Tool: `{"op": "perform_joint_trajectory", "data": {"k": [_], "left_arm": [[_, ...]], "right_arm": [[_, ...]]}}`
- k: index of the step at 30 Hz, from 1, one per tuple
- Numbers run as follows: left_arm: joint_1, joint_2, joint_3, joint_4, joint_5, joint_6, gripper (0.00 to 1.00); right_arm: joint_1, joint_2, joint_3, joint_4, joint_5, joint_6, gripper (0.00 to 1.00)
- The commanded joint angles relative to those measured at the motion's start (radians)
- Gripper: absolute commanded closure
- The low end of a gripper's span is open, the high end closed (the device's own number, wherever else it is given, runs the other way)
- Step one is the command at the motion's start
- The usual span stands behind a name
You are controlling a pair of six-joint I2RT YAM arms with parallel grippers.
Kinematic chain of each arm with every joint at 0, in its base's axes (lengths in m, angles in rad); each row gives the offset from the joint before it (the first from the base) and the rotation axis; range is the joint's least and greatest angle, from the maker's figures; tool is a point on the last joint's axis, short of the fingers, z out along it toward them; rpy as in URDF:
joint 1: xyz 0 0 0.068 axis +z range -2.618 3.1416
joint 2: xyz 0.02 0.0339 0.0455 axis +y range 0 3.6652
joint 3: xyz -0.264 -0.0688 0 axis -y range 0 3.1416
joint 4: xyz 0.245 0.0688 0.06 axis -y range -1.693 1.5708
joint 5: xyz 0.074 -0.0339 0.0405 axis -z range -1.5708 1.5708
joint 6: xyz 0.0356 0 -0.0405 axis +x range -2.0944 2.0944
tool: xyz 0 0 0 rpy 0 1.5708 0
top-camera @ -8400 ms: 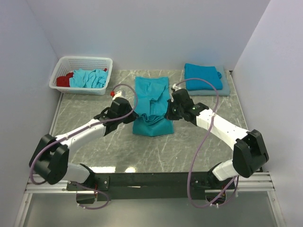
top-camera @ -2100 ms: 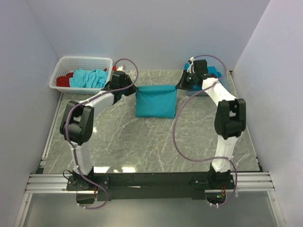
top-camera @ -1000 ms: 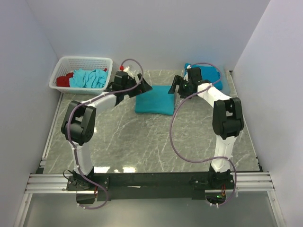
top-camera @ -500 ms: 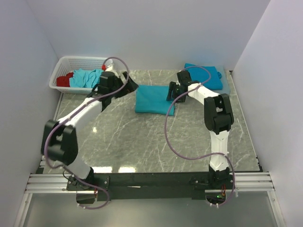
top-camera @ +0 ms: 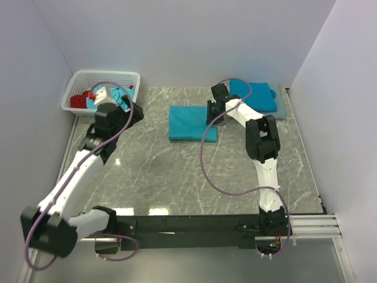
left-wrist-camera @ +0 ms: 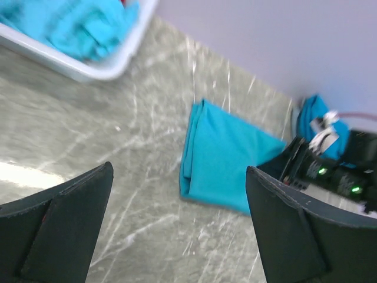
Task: Fold and stack the t-shirts
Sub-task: Neatly place the folded tshirt to the corner
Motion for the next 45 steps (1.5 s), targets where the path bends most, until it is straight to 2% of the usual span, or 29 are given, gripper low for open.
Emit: {"op": "perform_joint_trajectory", "data": {"k": [1,3,4,7,10,17,21,24,28,32,45], "left_arm": [[0.004,-0.161,-0.052,0.014,-0.161,0.001,0.01],[0.006,-0.207,-0.075,0.017,-0.207,-0.008,0.01],[0.006,-0.247,-0.092,0.016,-0.217,-0.014,0.01],[0.006,-0.305,-0.114,0.000,-0.254,-0.017,0.01],[0.006,-0.333,-0.106,-0.067,-0.320,-0.037,0.01],[0.006,-0.434,-0.170,-0.087,-0.412,-0.085,0.01],[0.006,-0.497,-0.192,-0.115,-0.478,-0.109,0.00],[0.006,-0.545,-0.233,-0.077,-0.515,-0.115,0.01],[0.006,-0.640,-0.267,-0.046,-0.549,-0.114,0.01],[0.006,-0.669,-0.270,-0.075,-0.603,-0.137,0.01],[0.006,-0.586,-0.220,-0.132,-0.609,-0.152,0.01]], "right_arm": [[0.022,0.062,0.067,-0.094,-0.006,-0.068,0.68],[0.024,0.079,0.099,-0.103,-0.032,-0.093,0.78],[0.022,0.078,0.112,-0.103,-0.026,-0.117,0.86],[0.021,0.046,0.121,-0.074,0.020,-0.168,0.95],[0.013,-0.002,0.130,-0.034,0.085,-0.237,0.99],[0.010,-0.082,0.162,0.039,0.344,-0.470,1.00],[0.008,-0.088,0.197,0.069,0.491,-0.581,1.00],[0.007,-0.076,0.240,0.087,0.563,-0.650,1.00],[-0.001,-0.064,0.312,0.096,0.602,-0.705,1.00],[-0.007,-0.042,0.389,0.085,0.669,-0.724,1.00],[-0.028,-0.057,0.469,0.112,0.715,-0.785,1.00]]}}
